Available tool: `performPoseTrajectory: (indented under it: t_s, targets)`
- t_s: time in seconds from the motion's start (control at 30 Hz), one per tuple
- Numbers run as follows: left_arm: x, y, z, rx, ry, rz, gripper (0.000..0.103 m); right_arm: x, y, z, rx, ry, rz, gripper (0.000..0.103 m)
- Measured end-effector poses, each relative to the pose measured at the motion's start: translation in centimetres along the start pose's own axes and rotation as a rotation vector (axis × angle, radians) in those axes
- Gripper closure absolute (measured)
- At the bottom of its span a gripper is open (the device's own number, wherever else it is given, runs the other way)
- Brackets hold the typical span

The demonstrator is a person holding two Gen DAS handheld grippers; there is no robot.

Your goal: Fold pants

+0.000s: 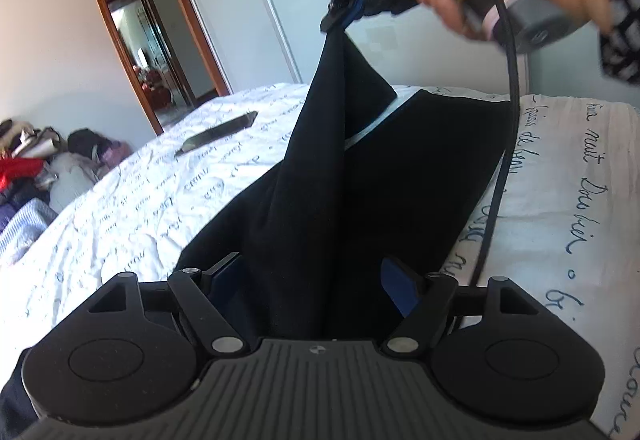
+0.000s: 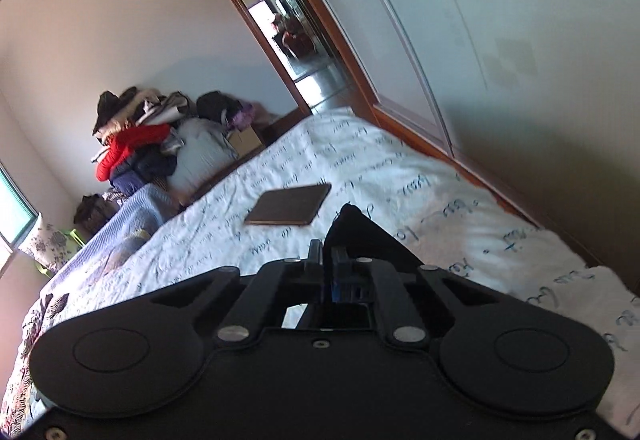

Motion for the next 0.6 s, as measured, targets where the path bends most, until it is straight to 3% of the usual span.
performPoseTrajectory:
  t_s: [0.07,0.13,0.4,0.53,0.6]
  targets:
    - [0.2,0.1,-0.2,-0.006,0.0,-0.013,0.026,-1.0,-0.1,-0.2,-0.001,0.016,-0.008,0.097]
    - [0.1,0.1,-0.4,-0.007,0.016,-0.017,0.032,-1.8,-0.1,-0.2,0.001,0.025,-0.018,0.097]
    - [1.0,-0.6,-0.4,-0.027,-0.023,0.007,0.082,-3.7,1.4,-0.2,0.022,0.033,-0.013,0.097]
    - [0.6,-1.6,-0.1,-0.111,-0.011,0.067,0.087,-3.5,2.7,-0.4,0.023,0.021,0.009,0.097]
    - [0.2,-2.4,-0.1,-0.146,-0.004,0.079,0.088,-3.7,3.3,-0.6,0.057,0.024,-0.02,0.097]
Point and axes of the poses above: each gripper's, at about its wrist camera, not at the fingertips, and x roughly the way its jaws point, y to its right, z to its underside, the point moved 4 cm from there along x, roughly the way its jaws point, and after that the axes turned 12 degrees about x, right-handed, at the moved point
